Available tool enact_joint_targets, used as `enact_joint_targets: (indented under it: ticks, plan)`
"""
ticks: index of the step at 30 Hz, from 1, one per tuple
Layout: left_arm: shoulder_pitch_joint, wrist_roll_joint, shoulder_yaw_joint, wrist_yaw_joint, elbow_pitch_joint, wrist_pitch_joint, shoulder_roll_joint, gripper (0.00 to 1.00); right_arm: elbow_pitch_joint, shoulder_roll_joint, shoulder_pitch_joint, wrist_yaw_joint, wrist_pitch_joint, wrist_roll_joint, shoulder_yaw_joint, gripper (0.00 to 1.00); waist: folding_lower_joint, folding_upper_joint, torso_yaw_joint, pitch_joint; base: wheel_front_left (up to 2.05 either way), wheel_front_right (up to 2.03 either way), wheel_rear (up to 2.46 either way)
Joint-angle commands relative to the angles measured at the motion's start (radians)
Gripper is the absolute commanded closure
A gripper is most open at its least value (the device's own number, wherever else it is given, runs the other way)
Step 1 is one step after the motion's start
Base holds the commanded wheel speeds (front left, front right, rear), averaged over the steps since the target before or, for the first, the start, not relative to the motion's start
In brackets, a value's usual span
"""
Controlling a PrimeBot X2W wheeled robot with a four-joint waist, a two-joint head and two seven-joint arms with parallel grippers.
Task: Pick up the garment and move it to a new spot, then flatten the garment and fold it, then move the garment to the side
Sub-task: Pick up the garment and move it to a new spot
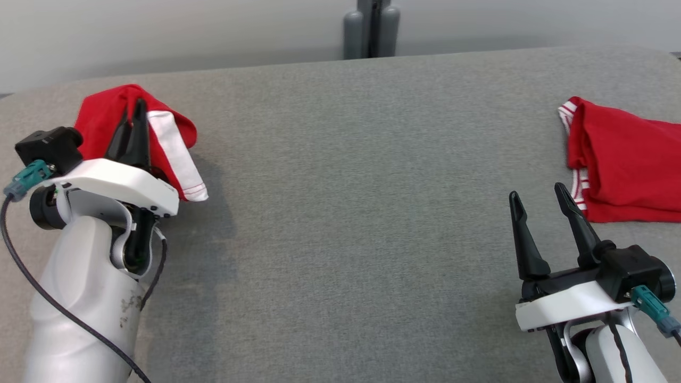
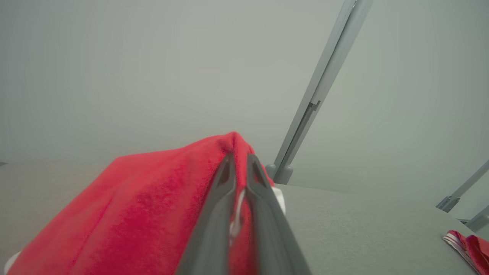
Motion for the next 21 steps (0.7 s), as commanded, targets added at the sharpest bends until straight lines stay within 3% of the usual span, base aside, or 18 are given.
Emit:
enact_joint_targets:
  ticks: [1,12,21]
  plan:
    - [0.022,0.01,-0.01,0.009,-0.042,0.012,-0.002,1.0,-0.008,0.003,0.008,0.0,0.0,-0.003,0.002,0.0,0.0,0.0,-0.063,-0.031,0.0,0.0,0.0]
    - [0.138,0.05,-0.131,0.041,-0.252,0.131,-0.057,1.0,-0.008,0.011,0.008,0.0,0.0,0.006,0.021,0.0,0.0,0.0,-0.189,-0.031,0.0,0.0,0.0]
    - [0.159,0.05,-0.242,0.055,-0.254,0.186,-0.104,1.0,-0.014,0.025,-0.005,0.0,0.0,0.01,0.028,0.0,0.0,0.0,-0.26,0.0,0.0,0.0,0.0]
